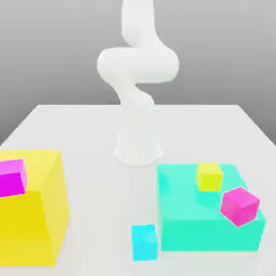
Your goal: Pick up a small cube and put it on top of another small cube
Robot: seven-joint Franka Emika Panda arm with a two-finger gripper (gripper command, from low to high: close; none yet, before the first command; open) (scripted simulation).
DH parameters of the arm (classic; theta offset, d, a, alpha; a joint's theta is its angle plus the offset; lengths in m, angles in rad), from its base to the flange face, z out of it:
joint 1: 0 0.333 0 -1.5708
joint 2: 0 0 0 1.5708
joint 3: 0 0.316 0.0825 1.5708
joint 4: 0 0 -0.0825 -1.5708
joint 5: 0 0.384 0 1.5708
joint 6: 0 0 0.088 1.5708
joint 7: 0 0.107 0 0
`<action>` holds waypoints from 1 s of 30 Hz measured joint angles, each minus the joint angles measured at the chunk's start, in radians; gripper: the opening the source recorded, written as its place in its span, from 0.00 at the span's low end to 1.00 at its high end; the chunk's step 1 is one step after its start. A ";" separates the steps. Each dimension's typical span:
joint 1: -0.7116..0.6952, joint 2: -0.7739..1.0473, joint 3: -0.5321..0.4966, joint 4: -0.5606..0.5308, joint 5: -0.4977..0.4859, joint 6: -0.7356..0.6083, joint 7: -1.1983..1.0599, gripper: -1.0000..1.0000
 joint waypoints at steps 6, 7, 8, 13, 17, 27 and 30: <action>-0.055 0.167 0.055 -0.061 0.059 0.083 0.229 0.50; -0.064 0.194 0.065 -0.071 0.066 0.097 0.268 0.50; -0.072 0.221 0.076 -0.081 0.072 0.111 0.307 0.50; -0.112 0.355 0.129 -0.131 0.091 0.178 0.513 0.50; -0.145 0.463 0.173 -0.171 0.089 0.235 0.691 0.50; -0.177 0.740 0.213 -0.273 -0.017 0.377 1.206 0.50; -0.158 0.823 0.187 -0.302 -0.070 0.418 1.377 0.50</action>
